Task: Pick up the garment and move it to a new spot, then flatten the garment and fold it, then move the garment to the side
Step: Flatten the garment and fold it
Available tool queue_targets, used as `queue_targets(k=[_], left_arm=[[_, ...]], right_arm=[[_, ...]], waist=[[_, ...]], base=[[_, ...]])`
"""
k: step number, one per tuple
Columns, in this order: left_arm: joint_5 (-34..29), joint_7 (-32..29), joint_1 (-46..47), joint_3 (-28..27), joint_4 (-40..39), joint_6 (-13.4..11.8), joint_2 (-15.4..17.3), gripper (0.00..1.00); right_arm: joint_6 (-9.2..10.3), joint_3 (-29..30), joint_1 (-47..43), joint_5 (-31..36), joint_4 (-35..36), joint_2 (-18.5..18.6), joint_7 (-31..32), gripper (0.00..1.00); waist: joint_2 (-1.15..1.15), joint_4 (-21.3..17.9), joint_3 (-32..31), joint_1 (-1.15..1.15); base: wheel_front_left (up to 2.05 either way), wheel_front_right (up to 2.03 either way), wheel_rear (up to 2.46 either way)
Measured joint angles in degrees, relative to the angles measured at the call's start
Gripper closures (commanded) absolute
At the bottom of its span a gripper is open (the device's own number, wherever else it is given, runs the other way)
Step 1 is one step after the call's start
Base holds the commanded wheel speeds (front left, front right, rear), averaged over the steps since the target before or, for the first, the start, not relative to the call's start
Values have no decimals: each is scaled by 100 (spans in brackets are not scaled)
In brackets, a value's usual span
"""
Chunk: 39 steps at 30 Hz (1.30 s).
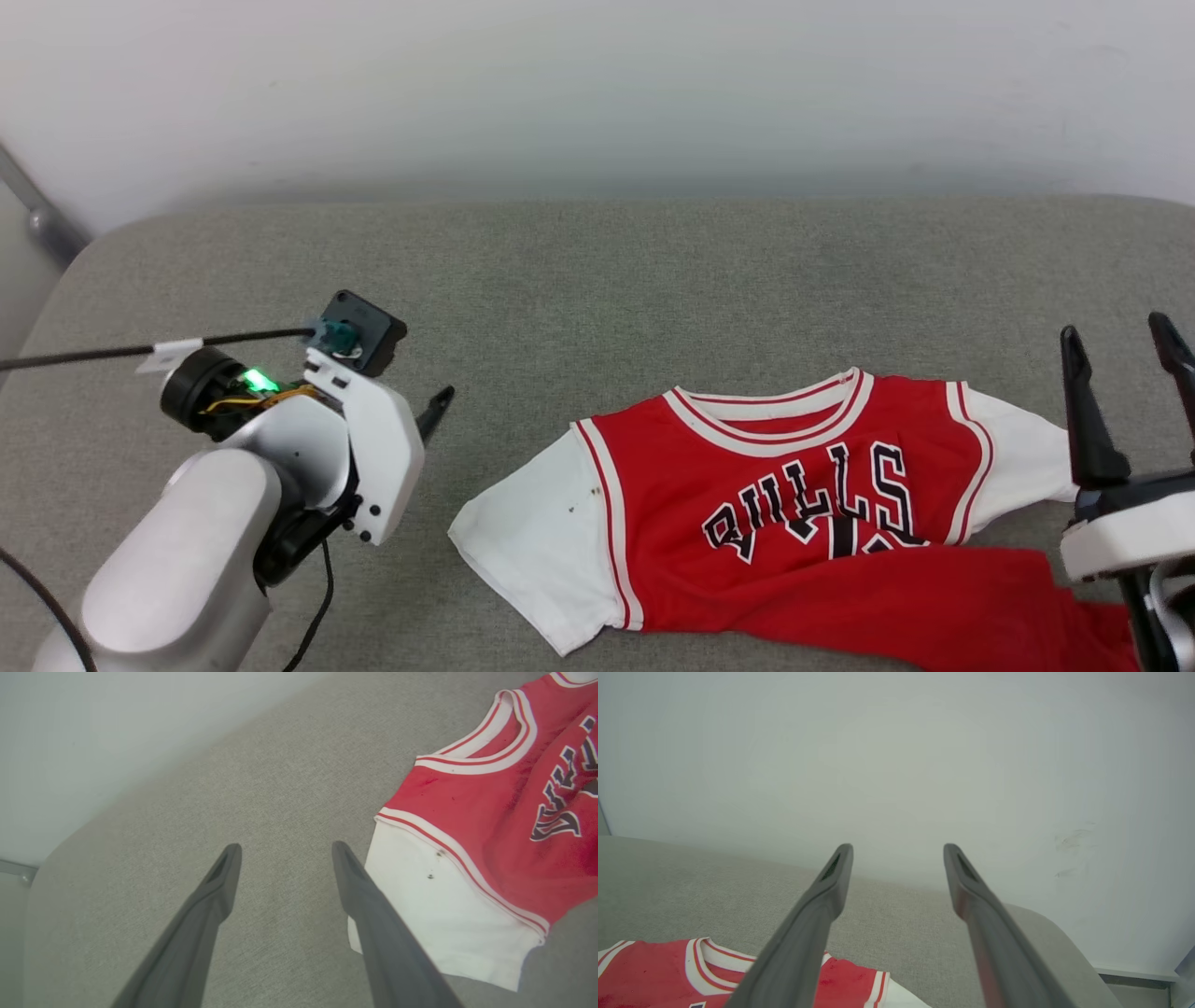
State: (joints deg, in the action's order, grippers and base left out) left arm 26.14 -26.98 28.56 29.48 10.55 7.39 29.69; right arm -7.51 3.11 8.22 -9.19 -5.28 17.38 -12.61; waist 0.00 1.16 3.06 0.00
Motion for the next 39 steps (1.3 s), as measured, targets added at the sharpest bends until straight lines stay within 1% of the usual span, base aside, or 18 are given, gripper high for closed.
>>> queue_targets(k=[2,3,6,10,14,18,21,24,28,30,31,32,37,39], left_arm=[[511,-448,234,449,-76,1,156,0],[646,-669,364,708,-131,1,272,0],[956,-1183,835,1475,-241,1,581,0],[1370,-1718,1373,2334,-158,1,798,0],[1833,-2076,1805,3052,2,1,911,0],[2151,-2207,2121,3659,136,1,923,0],[2330,-2174,2240,3996,291,1,915,0],[2387,-2069,2345,4190,427,1,876,0],[2388,-2023,2409,4299,575,2,834,0],[2462,-2092,2428,4311,586,1,827,0],[2479,-2126,2439,4312,565,1,835,63],[2479,-2127,2445,4318,552,1,840,100],[2540,-1928,2357,4365,478,1,887,100],[2609,-1770,2325,4391,470,1,957,100]], right_arm=[[0,10,-278,152,358,-198,178,0],[-1,-8,-385,191,481,-283,249,0],[0,5,-505,238,654,-304,367,0],[0,-38,-499,270,744,-320,411,0],[0,-104,-451,254,762,-308,399,0],[0,-148,-333,235,727,-296,344,0],[0,-216,-284,236,660,-300,282,0],[0,-274,-142,240,600,-303,227,0],[0,-308,-18,254,459,-302,174,0],[0,-330,40,254,391,-294,145,0],[0,-336,68,252,339,-287,142,0],[0,-337,92,242,307,-266,129,0],[0,-277,188,210,190,-38,104,0],[0,-215,321,222,203,194,154,0]], waist=[[0,-12,47,0],[0,-29,71,0],[0,-63,169,0],[0,-109,316,0],[0,-182,480,0],[0,-260,655,0],[0,-320,796,0],[0,-377,946,0],[0,-435,1130,0],[0,-452,1188,0],[0,-455,1202,0],[0,-449,1203,0],[0,-392,1067,1],[0,-364,970,1]], base=[[0,0,0],[0,0,0],[0,0,0],[0,0,0],[0,0,0],[0,0,0],[0,0,0],[0,0,0],[0,0,0],[0,0,0],[0,0,0],[0,0,0],[0,0,0],[0,0,0]])
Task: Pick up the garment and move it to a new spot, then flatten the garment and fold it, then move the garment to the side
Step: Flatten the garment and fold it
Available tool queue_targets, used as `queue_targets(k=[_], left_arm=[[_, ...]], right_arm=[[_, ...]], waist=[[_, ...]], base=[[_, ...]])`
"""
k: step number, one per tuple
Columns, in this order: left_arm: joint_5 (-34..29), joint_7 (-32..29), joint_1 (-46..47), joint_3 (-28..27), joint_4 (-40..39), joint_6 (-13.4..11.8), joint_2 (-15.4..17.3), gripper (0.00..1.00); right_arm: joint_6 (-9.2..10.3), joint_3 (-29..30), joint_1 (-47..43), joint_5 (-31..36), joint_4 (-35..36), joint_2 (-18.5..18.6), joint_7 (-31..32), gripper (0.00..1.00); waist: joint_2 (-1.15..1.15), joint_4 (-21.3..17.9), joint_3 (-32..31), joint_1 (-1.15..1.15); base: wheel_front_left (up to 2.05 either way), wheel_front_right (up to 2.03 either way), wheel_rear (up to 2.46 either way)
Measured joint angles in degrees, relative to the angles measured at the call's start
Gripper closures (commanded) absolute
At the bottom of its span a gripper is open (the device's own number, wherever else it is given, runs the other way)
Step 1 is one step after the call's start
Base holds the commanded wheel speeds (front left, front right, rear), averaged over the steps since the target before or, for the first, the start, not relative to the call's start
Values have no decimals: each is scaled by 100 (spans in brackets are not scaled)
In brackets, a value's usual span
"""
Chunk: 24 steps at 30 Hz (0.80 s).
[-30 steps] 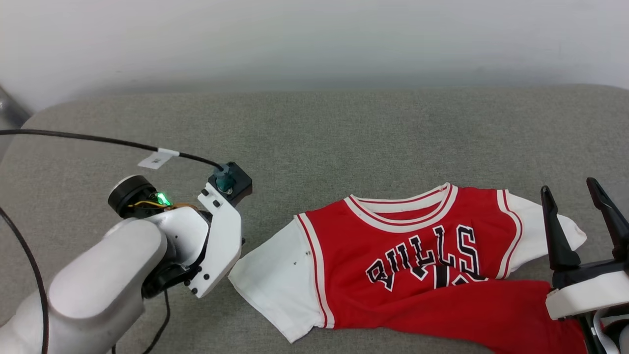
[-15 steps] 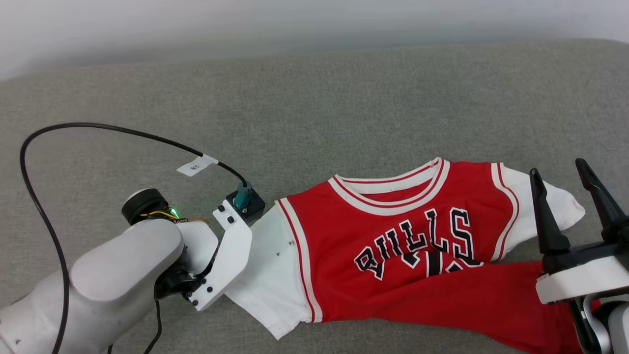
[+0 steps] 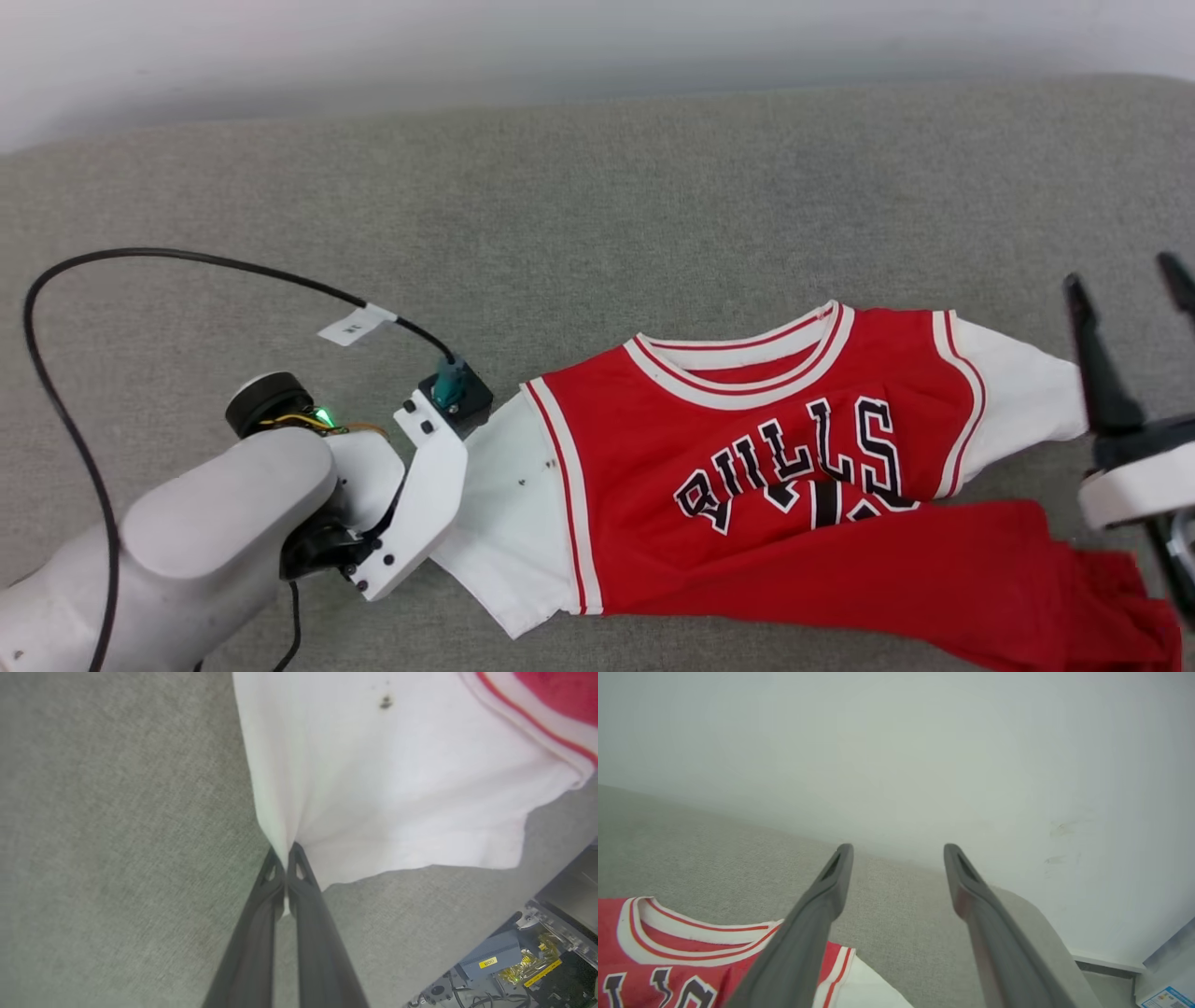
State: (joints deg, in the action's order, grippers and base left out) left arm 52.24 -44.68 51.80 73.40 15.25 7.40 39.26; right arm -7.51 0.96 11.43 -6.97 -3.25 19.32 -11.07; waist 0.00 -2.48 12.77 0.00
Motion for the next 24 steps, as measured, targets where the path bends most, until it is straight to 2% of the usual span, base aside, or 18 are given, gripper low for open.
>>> queue_targets(k=[4,7,16,20,24], left_arm=[[203,372,12,-9,16,0,172,100],[226,573,103,-12,46,0,250,100],[247,719,332,-1,-204,0,382,100],[192,790,506,-2,-300,0,375,100],[114,859,680,-1,-386,0,335,100]], right_arm=[[0,16,315,5,56,620,450,0],[0,-202,517,-192,58,1229,1228,0],[0,-1618,950,-2328,115,3111,4519,0],[0,-1923,1299,-2999,-107,3574,5546,0],[0,-2048,1618,-3482,-400,3640,6229,0]], waist=[[0,66,-196,0],[0,167,-289,0],[0,444,-235,0],[0,548,-61,0],[0,677,166,0]], base=[[0,0,0],[0,0,0],[0,0,0],[0,0,0],[0,0,0]])
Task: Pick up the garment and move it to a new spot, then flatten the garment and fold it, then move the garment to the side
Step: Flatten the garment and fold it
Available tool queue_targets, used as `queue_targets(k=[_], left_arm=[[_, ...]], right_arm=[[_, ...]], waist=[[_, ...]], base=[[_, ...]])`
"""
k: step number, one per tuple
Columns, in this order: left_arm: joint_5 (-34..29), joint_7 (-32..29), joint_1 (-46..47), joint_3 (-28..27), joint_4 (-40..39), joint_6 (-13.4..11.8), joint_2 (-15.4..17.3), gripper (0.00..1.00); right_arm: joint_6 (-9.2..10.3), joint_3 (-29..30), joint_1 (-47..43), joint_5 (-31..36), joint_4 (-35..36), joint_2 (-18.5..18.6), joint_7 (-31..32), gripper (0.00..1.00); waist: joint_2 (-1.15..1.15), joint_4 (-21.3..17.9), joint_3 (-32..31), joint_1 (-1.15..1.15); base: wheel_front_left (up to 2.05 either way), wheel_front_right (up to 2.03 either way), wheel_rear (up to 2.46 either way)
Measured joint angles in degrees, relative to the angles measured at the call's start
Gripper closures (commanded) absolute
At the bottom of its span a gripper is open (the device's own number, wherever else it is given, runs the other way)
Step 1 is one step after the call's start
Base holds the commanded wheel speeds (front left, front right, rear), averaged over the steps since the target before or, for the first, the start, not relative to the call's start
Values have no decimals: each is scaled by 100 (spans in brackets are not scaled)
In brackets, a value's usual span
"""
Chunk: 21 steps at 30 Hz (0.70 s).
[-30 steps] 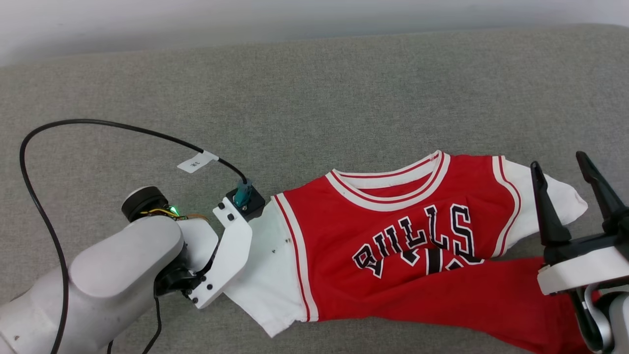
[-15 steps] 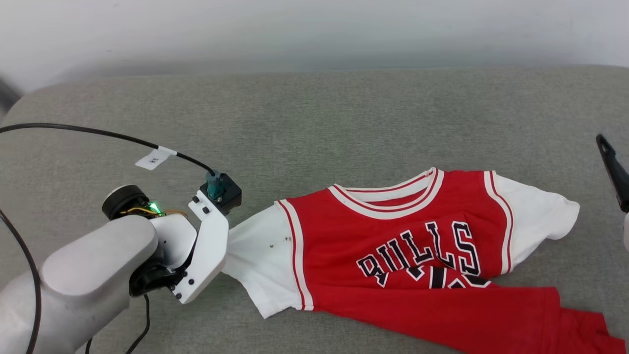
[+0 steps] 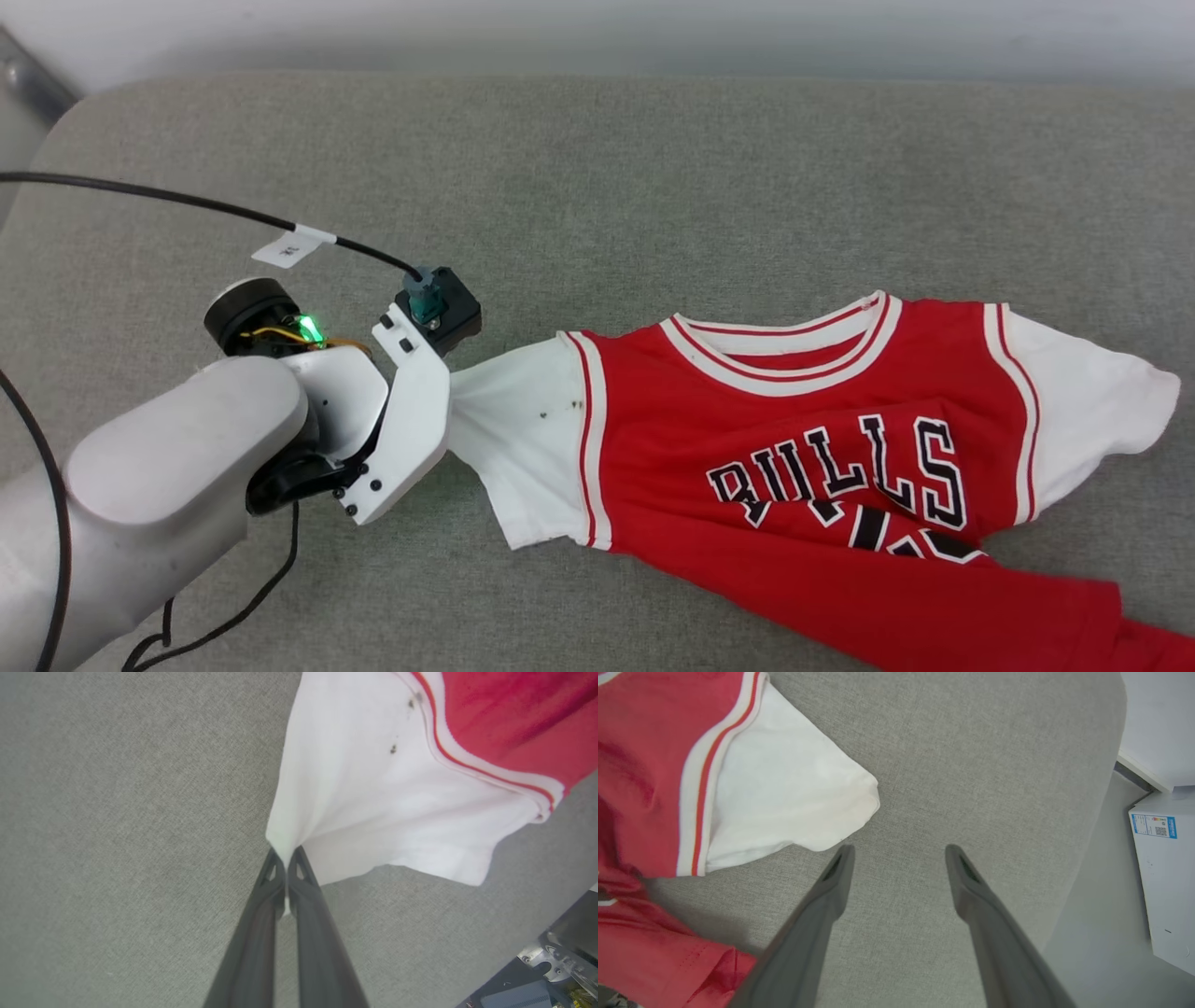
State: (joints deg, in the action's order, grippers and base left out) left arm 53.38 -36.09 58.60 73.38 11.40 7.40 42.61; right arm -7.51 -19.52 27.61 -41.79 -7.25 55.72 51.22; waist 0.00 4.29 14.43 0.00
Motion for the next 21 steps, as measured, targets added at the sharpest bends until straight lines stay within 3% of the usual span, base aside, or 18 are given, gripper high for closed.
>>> queue_targets(k=[6,12,19,20,21], left_arm=[[-144,105,309,-1,-82,0,-40,100],[-179,179,542,-16,-167,0,-73,100],[-187,281,649,-45,-121,0,-93,100],[-186,298,650,-44,-99,0,-93,100],[-174,303,650,-45,-73,0,-91,100]], right_arm=[[0,-132,355,-146,-381,-34,686,0],[0,-131,427,-163,-742,-382,721,0],[0,-224,383,-221,-945,-447,514,0],[0,-280,384,-209,-931,-441,459,20],[0,-321,385,-196,-923,-437,376,89]], waist=[[0,185,400,0],[0,343,781,0],[0,443,1049,0],[0,436,1054,0],[0,426,1050,0]], base=[[0,0,0],[0,0,0],[0,0,0],[0,0,0],[0,0,0]])
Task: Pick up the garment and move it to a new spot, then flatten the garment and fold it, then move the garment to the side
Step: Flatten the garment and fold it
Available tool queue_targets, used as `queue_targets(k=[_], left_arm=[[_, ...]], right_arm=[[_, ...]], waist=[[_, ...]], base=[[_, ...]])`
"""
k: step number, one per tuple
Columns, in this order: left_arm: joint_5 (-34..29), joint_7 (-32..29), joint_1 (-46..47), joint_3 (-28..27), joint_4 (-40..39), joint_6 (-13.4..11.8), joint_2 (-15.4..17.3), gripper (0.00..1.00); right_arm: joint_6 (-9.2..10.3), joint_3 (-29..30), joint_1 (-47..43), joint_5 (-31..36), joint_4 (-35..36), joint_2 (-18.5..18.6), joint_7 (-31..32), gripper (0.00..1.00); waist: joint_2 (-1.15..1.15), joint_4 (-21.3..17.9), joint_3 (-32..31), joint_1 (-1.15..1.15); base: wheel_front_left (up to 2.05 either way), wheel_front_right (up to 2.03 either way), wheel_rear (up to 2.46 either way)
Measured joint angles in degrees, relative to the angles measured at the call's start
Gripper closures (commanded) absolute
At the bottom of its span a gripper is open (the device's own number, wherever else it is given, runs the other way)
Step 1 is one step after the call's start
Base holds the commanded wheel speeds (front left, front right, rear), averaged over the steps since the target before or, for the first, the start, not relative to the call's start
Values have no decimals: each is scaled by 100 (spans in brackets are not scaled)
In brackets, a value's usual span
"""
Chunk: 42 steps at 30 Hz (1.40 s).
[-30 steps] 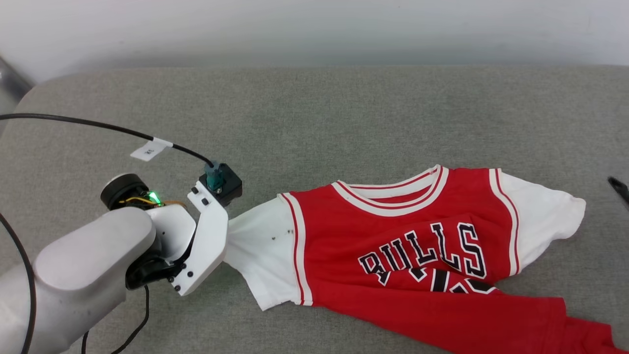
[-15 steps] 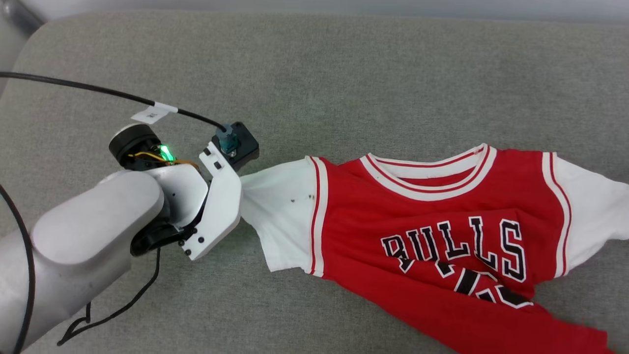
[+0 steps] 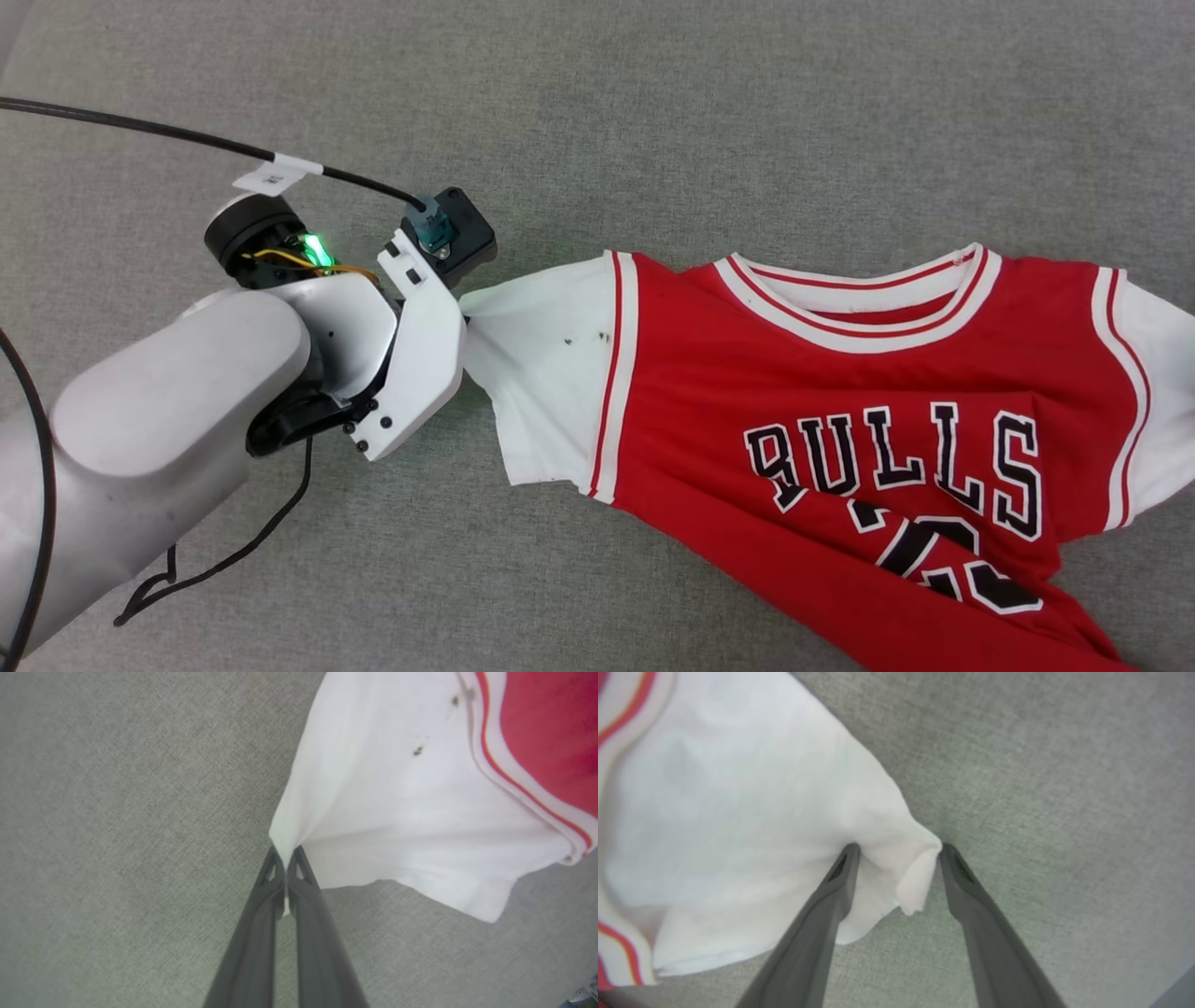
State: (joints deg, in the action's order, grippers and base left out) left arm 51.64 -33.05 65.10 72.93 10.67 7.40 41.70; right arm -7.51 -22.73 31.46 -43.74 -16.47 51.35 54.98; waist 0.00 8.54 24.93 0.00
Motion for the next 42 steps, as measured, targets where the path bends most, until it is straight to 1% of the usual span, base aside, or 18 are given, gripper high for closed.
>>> queue_targets(k=[1,6,8,12,18,23,27,32,36,42], left_arm=[[12,-11,-5,2,30,0,1,100],[-1,194,-198,12,221,0,-52,100],[8,358,-323,19,308,0,-92,100],[26,865,-502,-27,476,0,-129,100],[-92,1335,-611,-93,659,-47,-122,100],[-152,1546,-556,-193,646,-98,-96,100],[-321,1657,-156,-360,595,-158,-70,100],[-501,1803,557,-658,775,-192,-191,100],[-698,1965,1209,-872,1105,-196,-347,100],[-1099,2294,2149,-1088,1755,-257,-571,100]], right_arm=[[0,-34,1,0,-16,-3,-76,100],[0,-192,14,42,-119,-93,-664,100],[0,-377,17,164,-60,-41,-889,100],[0,-602,40,166,152,20,-1350,100],[0,-808,133,196,401,248,-1885,100],[-1,-800,304,136,625,412,-2220,100],[-1,-669,645,200,714,480,-2463,100],[0,-569,1321,478,772,466,-2607,100],[-1,-566,2073,715,732,233,-2621,100],[-1,-646,3359,1154,252,-188,-2747,100]], waist=[[0,-12,-17,0],[0,-73,-259,0],[0,-107,-420,1],[0,-188,-807,0],[0,-317,-1465,0],[0,-393,-1978,0],[0,-448,-2265,0],[0,-472,-2228,-1],[0,-480,-2033,-1],[0,-484,-1593,0]], base=[[0,0,0],[0,0,0],[0,0,0],[0,0,0],[0,0,0],[0,0,0],[0,0,0],[0,0,0],[0,0,0],[0,0,0]])
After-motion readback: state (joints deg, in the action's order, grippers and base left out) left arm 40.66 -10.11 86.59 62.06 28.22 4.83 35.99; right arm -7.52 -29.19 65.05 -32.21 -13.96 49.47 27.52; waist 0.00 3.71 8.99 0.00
